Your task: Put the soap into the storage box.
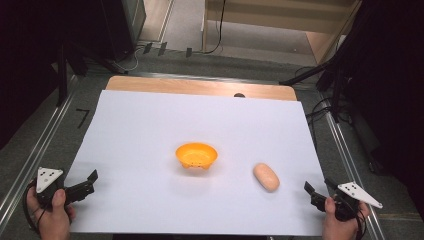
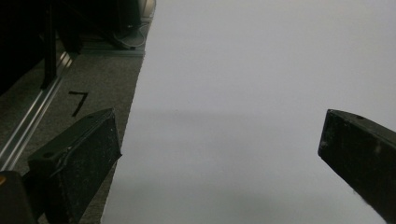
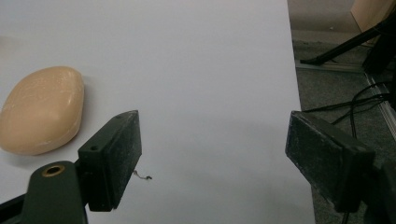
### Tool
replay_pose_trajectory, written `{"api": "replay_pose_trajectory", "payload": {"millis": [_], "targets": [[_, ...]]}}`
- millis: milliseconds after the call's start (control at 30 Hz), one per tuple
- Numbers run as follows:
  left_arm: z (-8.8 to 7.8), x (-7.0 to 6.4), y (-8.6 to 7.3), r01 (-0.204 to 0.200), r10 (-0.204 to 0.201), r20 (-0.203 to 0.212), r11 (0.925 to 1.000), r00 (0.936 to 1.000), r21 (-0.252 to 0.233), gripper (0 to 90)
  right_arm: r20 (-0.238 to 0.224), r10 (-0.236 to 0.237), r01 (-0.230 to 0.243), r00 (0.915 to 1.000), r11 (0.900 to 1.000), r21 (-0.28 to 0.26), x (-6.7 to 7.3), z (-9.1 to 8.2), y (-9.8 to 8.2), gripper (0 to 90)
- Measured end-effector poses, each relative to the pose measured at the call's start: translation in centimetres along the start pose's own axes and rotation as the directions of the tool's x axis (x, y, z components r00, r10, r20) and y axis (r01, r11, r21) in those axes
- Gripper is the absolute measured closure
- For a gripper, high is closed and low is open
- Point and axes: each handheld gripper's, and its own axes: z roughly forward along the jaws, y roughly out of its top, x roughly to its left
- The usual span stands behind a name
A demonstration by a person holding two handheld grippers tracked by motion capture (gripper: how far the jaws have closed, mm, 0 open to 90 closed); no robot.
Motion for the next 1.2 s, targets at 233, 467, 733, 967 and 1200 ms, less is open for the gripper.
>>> {"api": "replay_pose_trajectory", "payload": {"millis": [233, 467, 733, 967, 1200], "targets": [[0.0, 0.1, 0.0, 0.003, -0.003, 0.000, 1.0000, 1.0000, 0.004, 0.0, 0.023, -0.010, 0.009, 0.9997, 1.000, 0.023, 0.2, 0.2, 0.1, 15.2], [0.0, 0.1, 0.0, 0.003, -0.003, -0.003, 1.0000, 1.0000, 0.005, 0.0, 0.021, -0.014, 0.013, 0.9997, 0.999, 0.050, 0.3, 0.5, 0.2, 16.7], [0.0, 0.0, 0.0, -0.001, 0.001, -0.009, 1.0000, 1.0000, 0.005, 0.0, 0.022, -0.025, 0.023, 0.9994, 0.998, 0.059, 0.4, 0.5, 0.4, 19.7], [-0.1, 0.0, 0.0, 0.003, -0.003, -0.008, 1.0000, 1.0000, 0.000, 0.0, -0.013, -0.029, 0.031, 0.9995, 0.993, 0.111, 0.3, 0.2, 1.4, 18.2], [0.0, 0.0, 0.0, 0.000, 0.000, -0.008, 1.0000, 1.0000, 0.002, 0.0, -0.066, -0.061, 0.072, 0.9960, 0.978, 0.196, 0.6, 0.0, 2.8, 17.3]]}}
